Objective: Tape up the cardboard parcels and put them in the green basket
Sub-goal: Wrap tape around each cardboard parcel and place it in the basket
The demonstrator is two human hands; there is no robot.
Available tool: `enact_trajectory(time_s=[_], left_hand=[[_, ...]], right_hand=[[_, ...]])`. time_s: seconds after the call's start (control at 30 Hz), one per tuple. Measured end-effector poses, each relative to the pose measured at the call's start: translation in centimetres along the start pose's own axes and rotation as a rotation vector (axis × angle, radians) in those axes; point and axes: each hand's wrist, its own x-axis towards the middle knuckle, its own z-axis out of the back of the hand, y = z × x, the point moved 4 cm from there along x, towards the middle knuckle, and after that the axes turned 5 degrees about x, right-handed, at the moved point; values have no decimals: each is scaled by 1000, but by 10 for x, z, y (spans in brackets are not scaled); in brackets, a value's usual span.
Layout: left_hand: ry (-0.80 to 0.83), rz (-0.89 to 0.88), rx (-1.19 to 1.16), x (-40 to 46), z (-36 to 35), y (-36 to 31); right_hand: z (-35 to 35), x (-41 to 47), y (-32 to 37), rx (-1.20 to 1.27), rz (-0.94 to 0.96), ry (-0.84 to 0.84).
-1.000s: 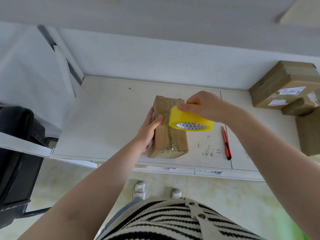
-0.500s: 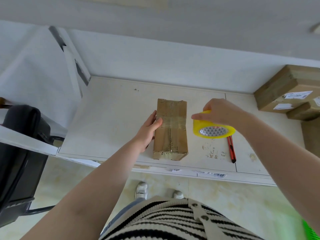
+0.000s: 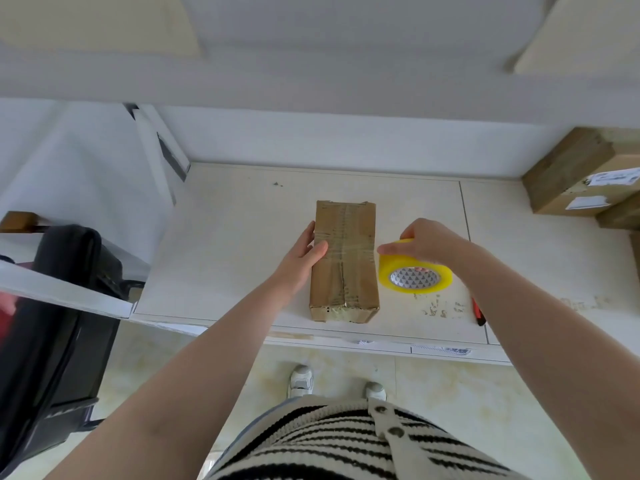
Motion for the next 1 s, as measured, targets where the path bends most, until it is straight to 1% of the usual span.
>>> enact_trajectory(time_s=[0.07,0.2,0.27,0.33,0.4,0.43,0.53,0.6,0.8,1.0], left_hand=[[-28,-30,93,-2,0,-7],[-120,-90,403,-5,1,-19],[-198,-142,644,-4,-3,-28],[-285,-233,879,-3,-15,-41],[-308,-323,1013,1,-33,-52],[-310,-331,1076,4,-41,-53],[-324,-203,1273,15,-50,-44],[-340,-165,1375,19,-50,-36],[-324,-169,1394,21,-48,-32],[-282,-172,1152,15,-10,-25]], right_hand=[[-3,1,-2,12,8,-5],[-8,2,-3,9,17,-9],[-10,3,-3,0,11,-16],[-11,3,-3,-23,13,-20],[-11,4,-2,-55,21,-24],[-11,4,-2,-68,19,-24],[-9,3,-2,-78,12,-24],[-9,2,-1,-72,13,-30],[-4,-7,0,-54,40,-29],[9,-26,18,237,207,-17]])
